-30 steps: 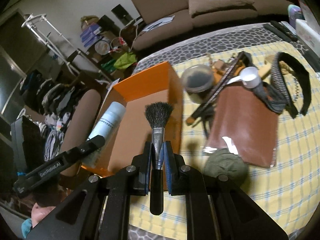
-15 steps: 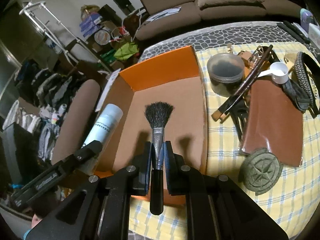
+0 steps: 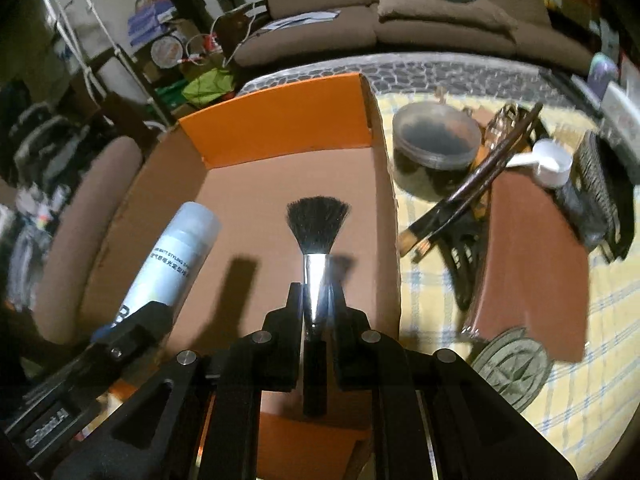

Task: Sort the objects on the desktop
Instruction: 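Carry the brush into the box and release it with the right tool while the left tool holds the can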

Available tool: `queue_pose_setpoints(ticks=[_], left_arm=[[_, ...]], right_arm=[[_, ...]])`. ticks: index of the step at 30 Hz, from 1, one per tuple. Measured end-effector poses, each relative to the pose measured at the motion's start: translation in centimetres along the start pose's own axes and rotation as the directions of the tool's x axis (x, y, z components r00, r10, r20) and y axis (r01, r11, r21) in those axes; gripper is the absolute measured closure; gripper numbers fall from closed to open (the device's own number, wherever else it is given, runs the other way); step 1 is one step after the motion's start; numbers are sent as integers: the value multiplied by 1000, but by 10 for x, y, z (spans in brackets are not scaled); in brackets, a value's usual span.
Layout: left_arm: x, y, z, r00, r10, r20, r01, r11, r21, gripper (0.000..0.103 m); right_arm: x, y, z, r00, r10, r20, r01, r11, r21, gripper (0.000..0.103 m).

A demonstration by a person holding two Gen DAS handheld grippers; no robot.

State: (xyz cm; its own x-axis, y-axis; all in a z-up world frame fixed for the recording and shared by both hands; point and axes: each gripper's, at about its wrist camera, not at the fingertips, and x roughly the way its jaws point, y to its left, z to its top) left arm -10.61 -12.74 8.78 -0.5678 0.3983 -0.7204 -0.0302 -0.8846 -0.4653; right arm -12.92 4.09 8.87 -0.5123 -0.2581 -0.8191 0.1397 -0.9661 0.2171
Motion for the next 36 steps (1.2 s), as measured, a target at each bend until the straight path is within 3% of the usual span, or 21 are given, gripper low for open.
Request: queue_pose_setpoints(ticks=[7, 16, 26, 36], left_arm=[[1, 8, 2, 1000, -14, 2, 14, 1000, -24, 71], [7, 6, 1, 999, -38, -11, 37, 999, -30, 71], [13, 13, 4, 1000, -5, -14, 5, 1000, -30, 71], [16, 0, -2, 999, -1, -38, 2, 1000, 30, 71]], right_arm=[[6, 12, -1, 996, -89, -28, 87, 993, -85, 91], [-6, 11, 6, 998, -66, -2, 66, 995, -73, 88], [-24, 3, 8, 1000, -22, 20, 23, 999, -42, 81], [-29, -1, 2, 1000, 11, 17, -11, 999, -31, 81]])
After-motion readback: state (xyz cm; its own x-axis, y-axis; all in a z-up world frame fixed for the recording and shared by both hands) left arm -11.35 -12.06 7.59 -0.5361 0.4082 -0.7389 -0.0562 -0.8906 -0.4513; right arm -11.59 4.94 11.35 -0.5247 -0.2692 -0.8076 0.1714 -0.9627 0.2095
